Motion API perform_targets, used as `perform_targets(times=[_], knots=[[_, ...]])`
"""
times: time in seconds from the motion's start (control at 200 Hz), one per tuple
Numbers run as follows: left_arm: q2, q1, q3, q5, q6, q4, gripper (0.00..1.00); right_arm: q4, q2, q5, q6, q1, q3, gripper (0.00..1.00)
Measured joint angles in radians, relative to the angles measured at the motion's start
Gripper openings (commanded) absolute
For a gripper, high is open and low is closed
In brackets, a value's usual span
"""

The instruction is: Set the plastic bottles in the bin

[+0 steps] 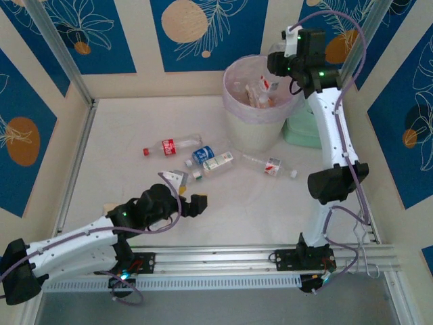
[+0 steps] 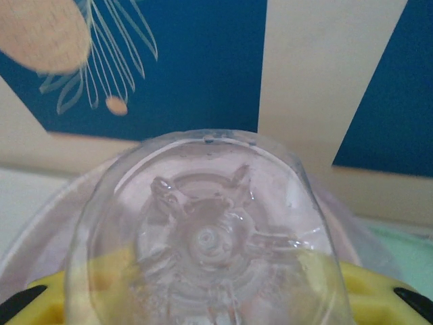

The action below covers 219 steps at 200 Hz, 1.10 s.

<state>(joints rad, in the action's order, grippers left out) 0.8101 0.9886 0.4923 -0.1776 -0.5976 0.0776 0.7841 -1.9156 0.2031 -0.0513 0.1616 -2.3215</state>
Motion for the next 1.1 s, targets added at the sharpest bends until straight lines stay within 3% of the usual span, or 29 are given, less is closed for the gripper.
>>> perform_targets(times=[0.54,0.72,0.92,1.096], knots=[[0.023,0.0,-0.002,-0.008,0.0,0.02,0.98,-0.184,0.074,0.004,-0.012,0.022,0.247,0.0],[0.043,0.0,-0.002,-0.008,0.0,0.02,0.98,-0.233,0.048,-0.001,-0.039,0.039,0.259,0.0],[0.05,-0.002,-0.002,-0.008,0.0,0.02,0.98,-0.198,-0.01,-0.007,-0.072,0.071,0.213,0.0],[0.075,-0.006,-0.002,-0.007,0.0,0.012,0.98,-0.008,-0.006,0.006,-0.051,0.063,0.078,0.0]])
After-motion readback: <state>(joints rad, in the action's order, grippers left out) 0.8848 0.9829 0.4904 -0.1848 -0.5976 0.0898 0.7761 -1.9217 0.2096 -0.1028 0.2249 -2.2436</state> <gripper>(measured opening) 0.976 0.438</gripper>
